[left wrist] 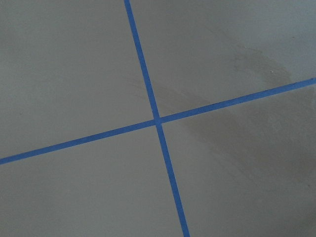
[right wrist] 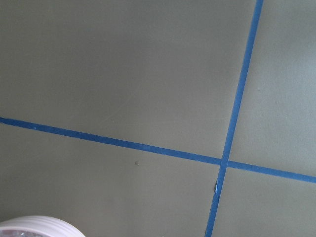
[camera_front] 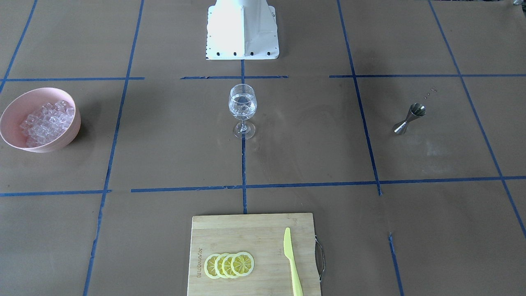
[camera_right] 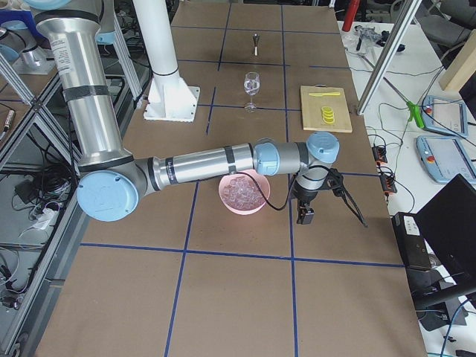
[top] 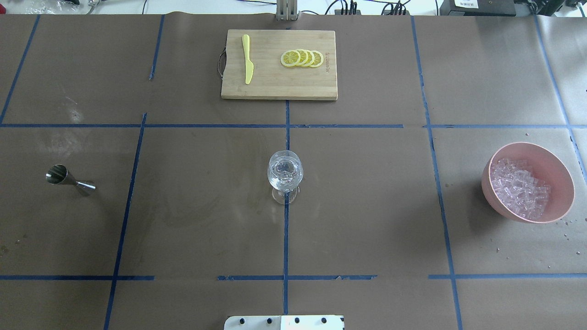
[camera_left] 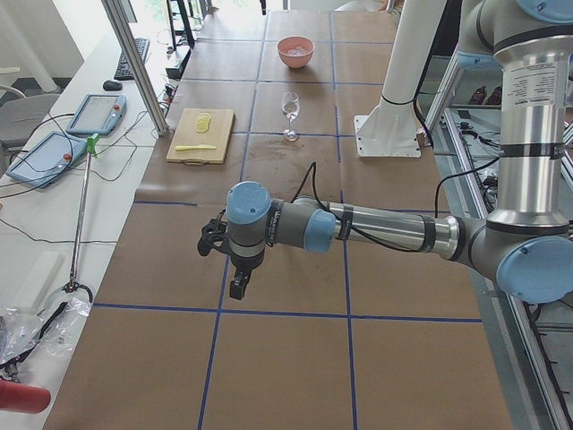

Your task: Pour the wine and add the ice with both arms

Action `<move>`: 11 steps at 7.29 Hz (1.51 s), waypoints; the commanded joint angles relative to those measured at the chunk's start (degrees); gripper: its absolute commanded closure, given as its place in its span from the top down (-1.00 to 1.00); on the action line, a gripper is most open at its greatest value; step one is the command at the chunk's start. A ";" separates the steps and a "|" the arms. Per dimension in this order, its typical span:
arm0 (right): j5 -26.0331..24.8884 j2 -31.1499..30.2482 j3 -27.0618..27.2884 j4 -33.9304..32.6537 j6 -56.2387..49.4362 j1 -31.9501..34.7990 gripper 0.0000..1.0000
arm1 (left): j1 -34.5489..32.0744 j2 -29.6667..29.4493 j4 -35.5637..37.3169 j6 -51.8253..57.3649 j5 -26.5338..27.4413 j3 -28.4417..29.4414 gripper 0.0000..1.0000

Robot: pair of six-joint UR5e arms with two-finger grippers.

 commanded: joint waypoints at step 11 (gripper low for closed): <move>0.24 -1.49 0.80 3.70 1.08 0.04 1.00 | -0.21 5.62 -5.58 0.29 -1.63 -0.26 1.00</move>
